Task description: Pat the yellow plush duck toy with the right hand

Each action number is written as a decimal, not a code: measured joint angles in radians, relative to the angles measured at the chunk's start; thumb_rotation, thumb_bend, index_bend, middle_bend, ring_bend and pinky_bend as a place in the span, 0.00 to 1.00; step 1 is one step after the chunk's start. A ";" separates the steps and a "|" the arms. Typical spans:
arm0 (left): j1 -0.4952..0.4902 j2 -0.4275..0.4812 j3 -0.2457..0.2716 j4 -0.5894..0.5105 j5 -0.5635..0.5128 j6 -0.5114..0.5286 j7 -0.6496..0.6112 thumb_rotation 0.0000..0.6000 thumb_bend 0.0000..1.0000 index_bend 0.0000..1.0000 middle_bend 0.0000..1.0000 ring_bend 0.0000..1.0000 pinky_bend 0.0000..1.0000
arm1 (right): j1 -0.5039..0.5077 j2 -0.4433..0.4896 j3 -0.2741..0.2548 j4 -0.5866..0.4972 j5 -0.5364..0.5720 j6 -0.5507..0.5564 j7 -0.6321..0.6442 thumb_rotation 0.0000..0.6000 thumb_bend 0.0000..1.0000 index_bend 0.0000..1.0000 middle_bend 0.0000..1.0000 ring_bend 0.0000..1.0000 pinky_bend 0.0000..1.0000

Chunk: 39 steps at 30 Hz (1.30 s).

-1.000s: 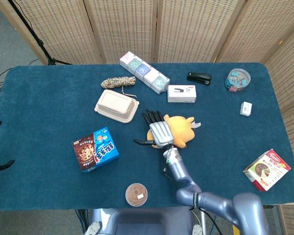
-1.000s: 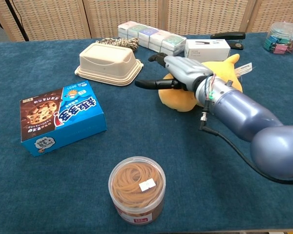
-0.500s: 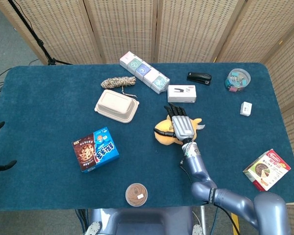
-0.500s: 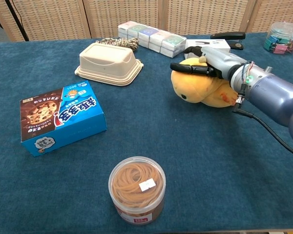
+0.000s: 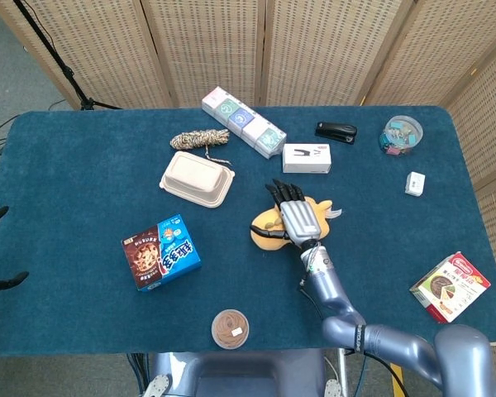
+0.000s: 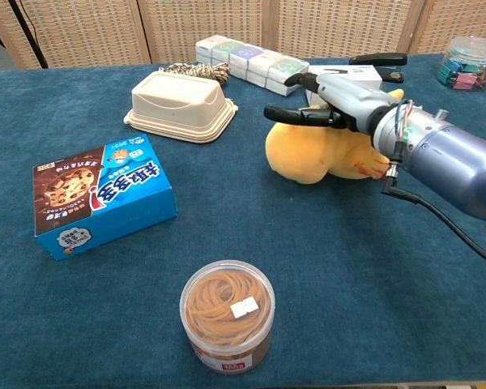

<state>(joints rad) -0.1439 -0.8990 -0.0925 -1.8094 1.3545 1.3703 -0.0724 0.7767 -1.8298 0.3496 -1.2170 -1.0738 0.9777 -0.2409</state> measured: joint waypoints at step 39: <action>0.073 -0.030 0.049 0.020 0.092 0.102 -0.008 1.00 0.00 0.00 0.00 0.00 0.00 | -0.492 0.600 -0.353 -0.250 -0.431 0.576 0.027 0.12 0.00 0.00 0.00 0.00 0.00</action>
<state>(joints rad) -0.0711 -0.9295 -0.0431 -1.7891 1.4461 1.4727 -0.0801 0.2847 -1.2299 -0.0032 -1.4670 -1.5045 1.5535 -0.2137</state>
